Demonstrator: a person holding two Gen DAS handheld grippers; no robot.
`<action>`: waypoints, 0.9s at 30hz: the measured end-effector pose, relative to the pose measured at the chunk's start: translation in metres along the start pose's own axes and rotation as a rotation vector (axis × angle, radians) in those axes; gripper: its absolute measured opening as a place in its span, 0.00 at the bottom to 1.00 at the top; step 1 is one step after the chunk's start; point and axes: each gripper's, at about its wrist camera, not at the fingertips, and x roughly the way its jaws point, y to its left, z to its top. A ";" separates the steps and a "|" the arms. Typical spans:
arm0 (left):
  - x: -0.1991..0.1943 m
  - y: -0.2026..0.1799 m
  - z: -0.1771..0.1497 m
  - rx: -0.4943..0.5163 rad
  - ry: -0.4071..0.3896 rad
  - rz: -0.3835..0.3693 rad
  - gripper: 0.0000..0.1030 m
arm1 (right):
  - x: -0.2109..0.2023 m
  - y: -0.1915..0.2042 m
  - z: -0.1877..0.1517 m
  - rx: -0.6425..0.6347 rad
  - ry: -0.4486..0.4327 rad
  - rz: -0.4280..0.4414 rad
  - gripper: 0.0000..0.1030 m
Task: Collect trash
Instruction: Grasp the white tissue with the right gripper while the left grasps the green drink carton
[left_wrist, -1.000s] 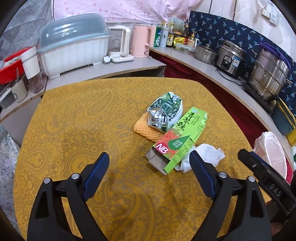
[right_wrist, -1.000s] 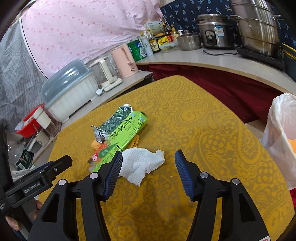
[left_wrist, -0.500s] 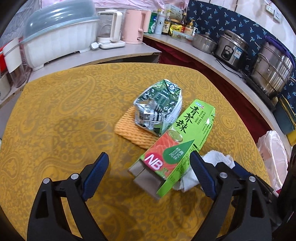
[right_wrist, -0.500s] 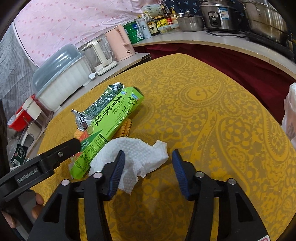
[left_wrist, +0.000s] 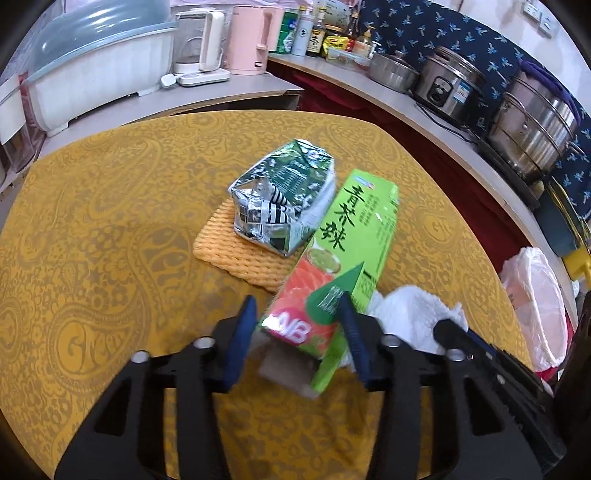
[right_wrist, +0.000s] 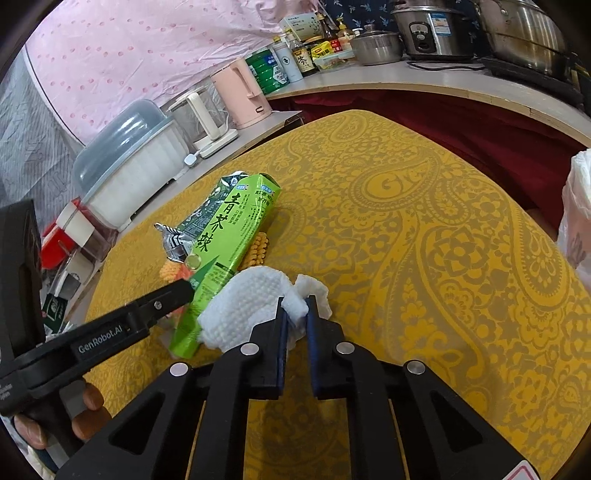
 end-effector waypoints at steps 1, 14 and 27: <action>-0.001 -0.003 -0.001 0.004 0.006 -0.009 0.28 | -0.002 -0.001 0.000 0.004 -0.003 -0.001 0.09; -0.029 -0.047 -0.042 0.054 0.050 -0.130 0.15 | -0.044 -0.020 -0.009 0.041 -0.054 -0.011 0.09; -0.002 -0.058 -0.026 -0.013 0.030 -0.030 0.78 | -0.066 -0.053 0.001 0.114 -0.120 -0.023 0.09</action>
